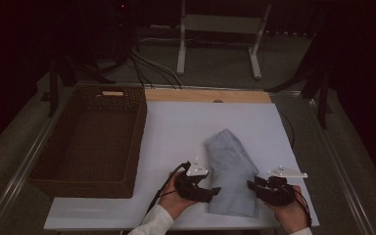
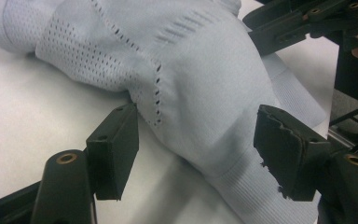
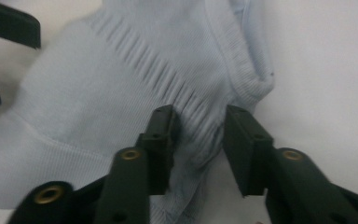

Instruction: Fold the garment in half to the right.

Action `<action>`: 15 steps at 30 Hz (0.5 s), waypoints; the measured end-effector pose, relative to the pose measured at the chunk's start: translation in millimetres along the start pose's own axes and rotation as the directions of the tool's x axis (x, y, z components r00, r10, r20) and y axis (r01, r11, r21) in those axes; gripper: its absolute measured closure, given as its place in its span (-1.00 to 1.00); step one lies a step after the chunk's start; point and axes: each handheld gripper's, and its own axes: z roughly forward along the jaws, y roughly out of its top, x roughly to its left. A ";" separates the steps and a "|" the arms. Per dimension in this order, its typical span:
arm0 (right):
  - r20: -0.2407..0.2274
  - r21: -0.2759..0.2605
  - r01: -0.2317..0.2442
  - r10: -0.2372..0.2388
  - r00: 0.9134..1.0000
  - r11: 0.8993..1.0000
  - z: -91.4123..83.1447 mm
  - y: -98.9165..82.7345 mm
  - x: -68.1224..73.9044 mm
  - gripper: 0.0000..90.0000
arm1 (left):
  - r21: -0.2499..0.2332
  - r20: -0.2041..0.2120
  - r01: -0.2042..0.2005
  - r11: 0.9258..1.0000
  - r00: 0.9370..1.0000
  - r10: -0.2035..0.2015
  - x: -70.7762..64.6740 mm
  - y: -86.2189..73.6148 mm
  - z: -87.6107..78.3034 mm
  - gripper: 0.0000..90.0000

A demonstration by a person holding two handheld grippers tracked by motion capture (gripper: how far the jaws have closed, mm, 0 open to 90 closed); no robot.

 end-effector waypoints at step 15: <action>0.004 0.029 0.011 -0.011 1.000 1.000 -0.9 -2.2 -7.4 0.96 | 0.031 0.027 0.003 1.000 1.000 -0.004 -3.9 -4.6 7.8 -0.15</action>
